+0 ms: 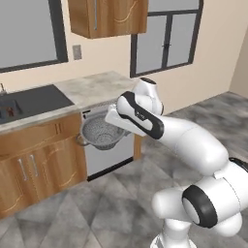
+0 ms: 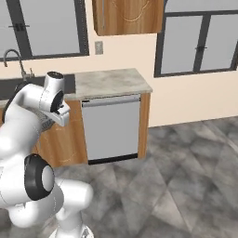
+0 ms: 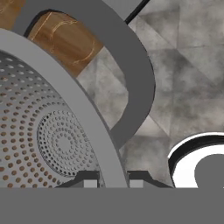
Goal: Pick the glass cup and colander and place them in the sink. Then turn on the water.
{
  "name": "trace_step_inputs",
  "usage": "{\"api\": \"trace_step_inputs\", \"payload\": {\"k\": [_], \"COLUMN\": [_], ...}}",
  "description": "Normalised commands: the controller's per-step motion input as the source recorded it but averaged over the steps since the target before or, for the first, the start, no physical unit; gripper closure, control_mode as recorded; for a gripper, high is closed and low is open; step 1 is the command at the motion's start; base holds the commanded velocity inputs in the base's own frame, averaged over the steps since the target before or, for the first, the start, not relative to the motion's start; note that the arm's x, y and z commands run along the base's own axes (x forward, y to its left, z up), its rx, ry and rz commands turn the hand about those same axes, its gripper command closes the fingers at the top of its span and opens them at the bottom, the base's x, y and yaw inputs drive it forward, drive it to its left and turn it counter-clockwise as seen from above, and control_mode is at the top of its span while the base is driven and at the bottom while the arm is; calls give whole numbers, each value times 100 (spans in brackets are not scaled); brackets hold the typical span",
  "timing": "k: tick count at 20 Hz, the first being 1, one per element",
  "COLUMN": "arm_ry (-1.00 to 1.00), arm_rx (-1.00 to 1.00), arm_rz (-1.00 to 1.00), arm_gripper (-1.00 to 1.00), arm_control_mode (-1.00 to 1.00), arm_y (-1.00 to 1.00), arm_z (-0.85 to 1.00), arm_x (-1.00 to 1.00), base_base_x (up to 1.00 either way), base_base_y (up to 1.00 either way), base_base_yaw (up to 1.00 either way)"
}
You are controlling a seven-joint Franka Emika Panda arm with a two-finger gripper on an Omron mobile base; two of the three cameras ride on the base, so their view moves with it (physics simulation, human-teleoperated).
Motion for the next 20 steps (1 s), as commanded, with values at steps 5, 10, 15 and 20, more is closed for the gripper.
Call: {"api": "trace_step_inputs", "payload": {"k": [5, 10, 15, 20], "arm_ry": [0, 0, 0, 0], "arm_rx": [0, 0, 0, 0], "arm_rz": [0, 0, 0, 0], "arm_gripper": [100, 100, 100, 100], "arm_control_mode": [100, 100, 100, 100], "arm_y": [0, 0, 0, 0], "arm_z": [0, 0, 0, 0], "arm_x": [0, 0, 0, 0], "base_base_x": [25, 21, 36, 64], "base_base_y": [76, 99, 97, 75], "base_base_yaw": [0, 0, 0, 2]}}
